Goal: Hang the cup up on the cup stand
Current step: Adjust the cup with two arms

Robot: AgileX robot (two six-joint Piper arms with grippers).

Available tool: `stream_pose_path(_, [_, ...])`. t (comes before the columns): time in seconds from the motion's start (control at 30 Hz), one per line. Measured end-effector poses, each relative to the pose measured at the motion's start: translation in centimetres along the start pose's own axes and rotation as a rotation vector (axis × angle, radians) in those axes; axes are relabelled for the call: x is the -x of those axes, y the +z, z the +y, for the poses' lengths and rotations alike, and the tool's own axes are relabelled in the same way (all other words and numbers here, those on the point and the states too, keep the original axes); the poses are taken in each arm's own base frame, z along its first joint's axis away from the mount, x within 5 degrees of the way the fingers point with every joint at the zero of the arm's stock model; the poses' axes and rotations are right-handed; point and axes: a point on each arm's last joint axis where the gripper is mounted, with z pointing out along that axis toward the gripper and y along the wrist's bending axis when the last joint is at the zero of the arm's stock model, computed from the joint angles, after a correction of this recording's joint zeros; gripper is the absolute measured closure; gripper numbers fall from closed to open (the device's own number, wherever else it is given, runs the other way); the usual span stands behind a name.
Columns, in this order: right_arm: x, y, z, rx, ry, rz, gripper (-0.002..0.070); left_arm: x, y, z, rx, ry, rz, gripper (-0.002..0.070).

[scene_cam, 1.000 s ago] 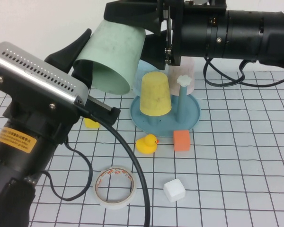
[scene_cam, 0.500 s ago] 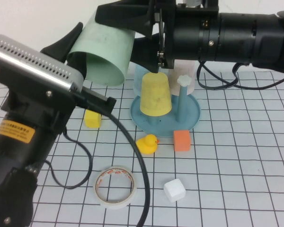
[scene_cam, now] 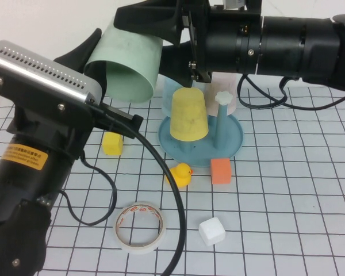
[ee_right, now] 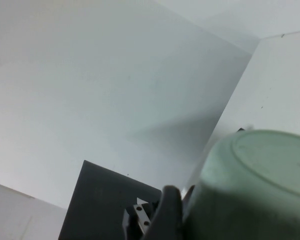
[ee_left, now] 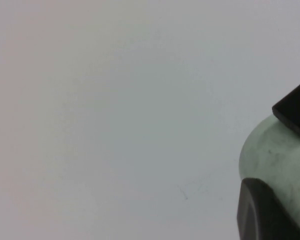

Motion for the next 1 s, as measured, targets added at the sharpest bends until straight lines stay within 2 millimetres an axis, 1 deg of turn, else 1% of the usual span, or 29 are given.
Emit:
stream_pose_path(0.07, [0.06, 0.00, -0.06, -0.006, 0.000, -0.007, 0.0037, -0.09, 0.00, -0.02, -0.003, -0.004, 0.010, 0.0669])
stream_pose_path(0.2, [0.16, 0.00, -0.14, -0.015, 0.000, -0.018, 0.0076, -0.17, 0.00, -0.09, -0.010, -0.004, 0.018, 0.0669])
stream_pose_path(0.43, [0.17, 0.00, -0.14, -0.016, 0.000, -0.018, 0.0076, -0.18, 0.00, -0.07, -0.007, -0.006, 0.020, 0.0666])
stream_pose_path(0.5, [0.16, 0.00, -0.15, -0.017, -0.001, -0.017, 0.0076, -0.18, 0.00, -0.07, -0.007, -0.006, 0.020, 0.0652])
stream_pose_path(0.63, [0.15, 0.00, -0.16, -0.018, -0.002, -0.017, 0.0076, -0.18, 0.00, -0.07, -0.007, -0.006, 0.020, 0.0582])
stream_pose_path(0.8, [0.08, 0.00, -0.12, -0.014, -0.006, -0.009, 0.0076, -0.18, 0.00, -0.07, -0.007, -0.006, 0.020, 0.0454])
stream_pose_path(0.9, [0.06, 0.00, -0.10, -0.011, -0.010, -0.006, 0.0076, -0.19, 0.00, -0.06, -0.006, -0.007, 0.021, 0.0406])
stream_pose_path(1.0, [0.06, 0.00, -0.10, -0.011, -0.025, -0.006, 0.0076, -0.28, 0.00, 0.00, 0.001, -0.017, 0.030, 0.0386])
